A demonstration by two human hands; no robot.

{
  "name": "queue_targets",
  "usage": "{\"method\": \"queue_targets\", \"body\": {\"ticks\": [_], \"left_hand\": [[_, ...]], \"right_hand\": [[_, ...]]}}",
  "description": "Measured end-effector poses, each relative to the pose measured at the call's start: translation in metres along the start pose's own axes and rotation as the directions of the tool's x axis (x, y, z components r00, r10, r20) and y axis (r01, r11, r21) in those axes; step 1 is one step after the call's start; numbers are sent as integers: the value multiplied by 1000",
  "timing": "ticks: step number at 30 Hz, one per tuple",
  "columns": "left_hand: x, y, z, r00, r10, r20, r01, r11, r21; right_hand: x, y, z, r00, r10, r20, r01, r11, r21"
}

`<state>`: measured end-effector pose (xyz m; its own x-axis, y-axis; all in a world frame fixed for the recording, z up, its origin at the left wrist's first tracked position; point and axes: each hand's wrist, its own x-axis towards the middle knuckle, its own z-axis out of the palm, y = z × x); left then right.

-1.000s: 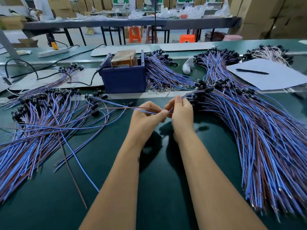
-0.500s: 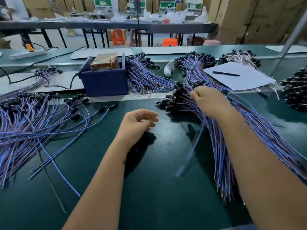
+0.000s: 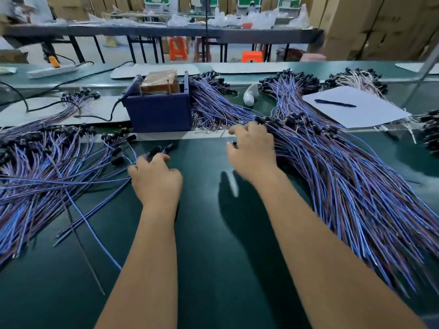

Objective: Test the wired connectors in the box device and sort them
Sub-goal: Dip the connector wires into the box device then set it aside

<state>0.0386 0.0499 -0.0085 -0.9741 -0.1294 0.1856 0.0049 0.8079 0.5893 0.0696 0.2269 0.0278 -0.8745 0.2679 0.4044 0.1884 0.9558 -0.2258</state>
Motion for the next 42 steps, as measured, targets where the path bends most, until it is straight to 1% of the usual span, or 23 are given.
{"method": "queue_targets", "body": {"ticks": [2, 4, 6, 8, 10, 15, 18, 20, 21, 22, 23, 25, 27, 29, 30, 32, 33, 34, 36, 38, 39, 41, 42], "left_hand": [[2, -1, -1, 999, -28, 33, 25, 996, 90], [3, -1, 1, 1000, -10, 21, 6, 987, 163], [5, -4, 1, 1000, 4, -9, -3, 988, 154], [9, -8, 1, 999, 13, -29, -10, 995, 98], [11, -9, 1, 999, 34, -33, -32, 998, 57], [11, -4, 10, 993, 111, -41, -116, 979, -167], [11, -1, 10, 993, 103, -62, -120, 913, -391], [10, 4, 10, 990, 94, -106, -134, 863, -488], [9, 6, 10, 986, 77, -145, -141, 846, -515], [8, 9, 10, 982, 46, -184, -141, 825, -547], [7, 11, 10, 977, -6, -213, -125, 795, -594], [7, 14, 9, 969, -148, -198, -38, 704, -710], [11, 12, 11, 969, -236, -74, 99, 645, -758], [16, 11, 11, 975, -212, 71, 182, 572, -799], [17, 11, 11, 977, -191, 99, 186, 520, -834], [18, 12, 10, 983, -171, 61, 133, 447, -885], [17, 12, 9, 985, -169, 18, 93, 450, -888], [18, 11, 10, 985, -171, -20, 62, 460, -886], [18, 11, 10, 981, -193, -27, 60, 433, -899], [17, 13, 7, 978, -193, 75, 141, 356, -924], [16, 14, 6, 977, -157, 144, 188, 317, -930], [12, 17, 3, 963, -18, 270, 264, 280, -923], [10, 18, 3, 947, 64, 314, 282, 302, -911]], "right_hand": [[-9, -34, 20, 994, -107, 7, 106, 992, 60], [-15, -64, 38, 985, -170, 26, 165, 978, 130], [-17, -81, 52, 981, -160, 107, 129, 959, 251], [-17, -84, 60, 977, -104, 186, 29, 930, 365], [-17, -80, 64, 980, -69, 185, -11, 915, 402], [-16, -75, 68, 986, -75, 148, 29, 956, 292], [-15, -72, 67, 991, -109, 79, 98, 987, 125], [-16, -73, 64, 991, -132, 27, 131, 991, 38], [-17, -73, 62, 994, -112, 16, 110, 992, 62], [-17, -72, 60, 998, -59, 18, 55, 986, 158], [-18, -71, 59, 999, 17, 35, -27, 950, 310], [-18, -68, 56, 983, 156, 99, -184, 774, 606], [-18, -67, 53, 968, 188, 169, -250, 620, 744], [-20, -70, 49, 963, 119, 241, -266, 543, 796], [-21, -72, 48, 961, 70, 268, -261, 548, 795], [-22, -74, 46, 956, 0, 294, -235, 600, 764], [-24, -74, 46, 954, -21, 299, -224, 614, 757], [-25, -74, 45, 952, -39, 304, -219, 605, 765], [-25, -75, 45, 948, -57, 314, -241, 517, 821], [-24, -76, 44, 952, -5, 305, -279, 385, 880], [-23, -75, 44, 956, 52, 288, -289, 331, 898], [-19, -71, 46, 951, 184, 249, -294, 283, 913], [-17, -69, 47, 941, 234, 246, -305, 261, 916]]}}
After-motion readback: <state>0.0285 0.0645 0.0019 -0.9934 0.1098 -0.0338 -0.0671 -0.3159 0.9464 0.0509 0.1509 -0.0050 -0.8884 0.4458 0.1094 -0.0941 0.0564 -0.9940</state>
